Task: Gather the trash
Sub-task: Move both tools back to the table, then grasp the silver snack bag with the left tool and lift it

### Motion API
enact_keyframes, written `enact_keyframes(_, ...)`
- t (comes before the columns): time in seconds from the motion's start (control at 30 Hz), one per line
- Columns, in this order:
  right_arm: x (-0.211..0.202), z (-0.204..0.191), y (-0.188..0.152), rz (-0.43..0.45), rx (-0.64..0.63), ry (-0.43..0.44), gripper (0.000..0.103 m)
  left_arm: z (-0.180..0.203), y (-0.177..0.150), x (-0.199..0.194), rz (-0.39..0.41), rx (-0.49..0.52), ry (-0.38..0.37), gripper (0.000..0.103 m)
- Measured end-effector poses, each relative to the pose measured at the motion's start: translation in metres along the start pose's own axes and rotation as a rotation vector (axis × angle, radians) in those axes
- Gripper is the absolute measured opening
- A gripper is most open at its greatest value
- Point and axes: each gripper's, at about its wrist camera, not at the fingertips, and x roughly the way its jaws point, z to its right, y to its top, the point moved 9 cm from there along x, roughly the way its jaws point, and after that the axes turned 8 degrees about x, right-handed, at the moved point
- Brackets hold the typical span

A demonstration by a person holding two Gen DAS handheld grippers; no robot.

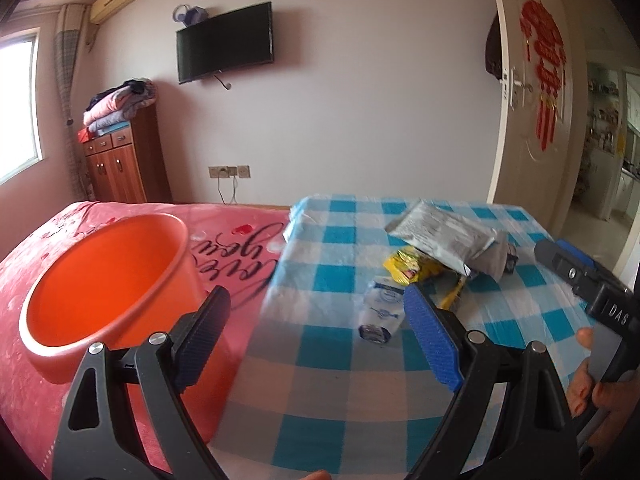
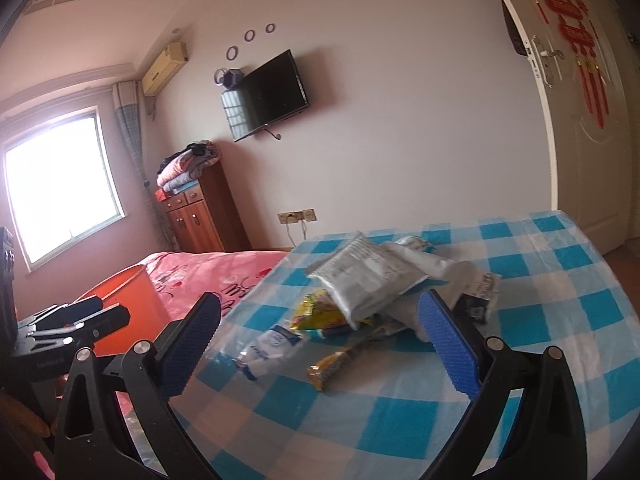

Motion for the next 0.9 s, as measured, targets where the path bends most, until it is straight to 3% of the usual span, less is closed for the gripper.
enact_keyframes(0.53,-0.001,0.076,0.012,-0.015,0.107,-0.087,0.098,0.069,-0.016,0.054,-0.139,0.053,-0.117,0.089)
enact_keyframes(0.7,0.000,0.109,0.016,-0.038,0.202,-0.100,0.098,0.094,-0.012,0.068,-0.169,0.054,-0.170,0.089)
enact_keyframes(0.8,0.004,0.132,0.016,-0.067,0.266,-0.116,0.098,0.107,0.001,0.074,-0.171,0.026,-0.209,0.089)
enact_keyframes(0.9,0.006,0.150,0.014,-0.087,0.320,-0.129,0.098,0.117,0.018,0.084,-0.178,-0.069,-0.270,0.089)
